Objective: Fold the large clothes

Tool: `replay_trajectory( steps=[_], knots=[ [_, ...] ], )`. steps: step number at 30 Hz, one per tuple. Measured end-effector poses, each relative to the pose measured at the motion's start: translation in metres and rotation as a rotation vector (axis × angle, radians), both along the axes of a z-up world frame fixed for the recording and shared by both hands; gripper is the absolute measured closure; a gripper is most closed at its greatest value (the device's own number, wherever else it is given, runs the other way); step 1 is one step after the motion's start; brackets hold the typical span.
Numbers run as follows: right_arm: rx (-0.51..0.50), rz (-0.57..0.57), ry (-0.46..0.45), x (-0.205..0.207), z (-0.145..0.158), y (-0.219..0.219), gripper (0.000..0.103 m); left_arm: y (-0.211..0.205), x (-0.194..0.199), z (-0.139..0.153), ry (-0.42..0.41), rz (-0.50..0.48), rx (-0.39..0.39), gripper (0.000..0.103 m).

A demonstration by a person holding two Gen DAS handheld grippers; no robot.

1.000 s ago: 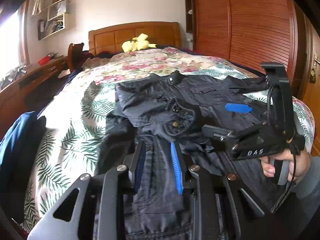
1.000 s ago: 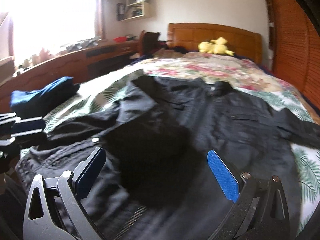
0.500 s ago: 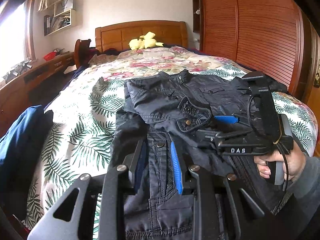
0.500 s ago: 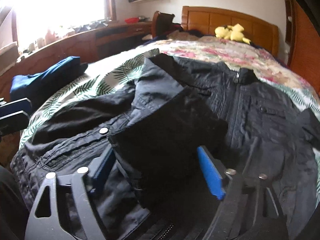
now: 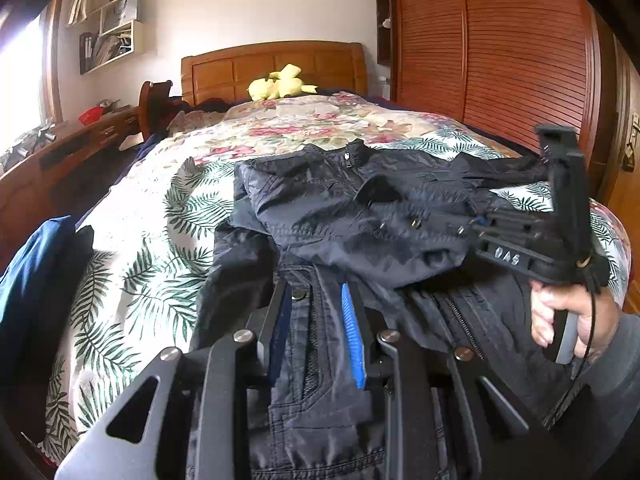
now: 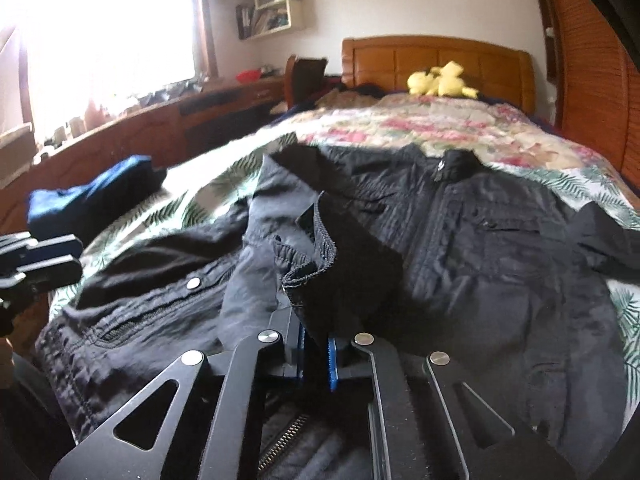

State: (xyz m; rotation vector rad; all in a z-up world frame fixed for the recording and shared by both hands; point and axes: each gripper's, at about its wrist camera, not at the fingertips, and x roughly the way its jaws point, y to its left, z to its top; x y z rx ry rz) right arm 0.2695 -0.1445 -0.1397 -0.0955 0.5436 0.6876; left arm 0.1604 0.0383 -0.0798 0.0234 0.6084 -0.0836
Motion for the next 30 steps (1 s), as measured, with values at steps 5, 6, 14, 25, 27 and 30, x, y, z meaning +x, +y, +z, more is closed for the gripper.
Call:
replay_trajectory(
  steps=[5, 6, 14, 25, 27, 30],
  knots=[
    [0.040, -0.064, -0.072, -0.009, 0.018, -0.028, 0.099, -0.006, 0.002, 0.001, -0.005, -0.015, -0.005, 0.079],
    [0.049, -0.082, -0.089, -0.011, 0.022, -0.035, 0.099, -0.008, 0.003, 0.001, -0.005, -0.018, -0.006, 0.079],
    [0.029, -0.201, -0.099, -0.022, 0.021, -0.075, 0.099, -0.022, 0.007, 0.004, -0.015, -0.044, -0.016, 0.079],
    [-0.024, -0.281, -0.142, -0.041, 0.019, -0.104, 0.054, -0.046, 0.015, 0.005, -0.019, -0.080, -0.019, 0.079],
    [-0.004, -0.269, -0.153, -0.043, 0.025, -0.110, 0.054, -0.050, 0.015, 0.005, -0.022, -0.085, -0.016, 0.079],
    [0.009, -0.242, -0.149, -0.040, 0.029, -0.111, 0.054, -0.057, 0.017, 0.005, -0.032, -0.086, -0.010, 0.079]
  ],
)
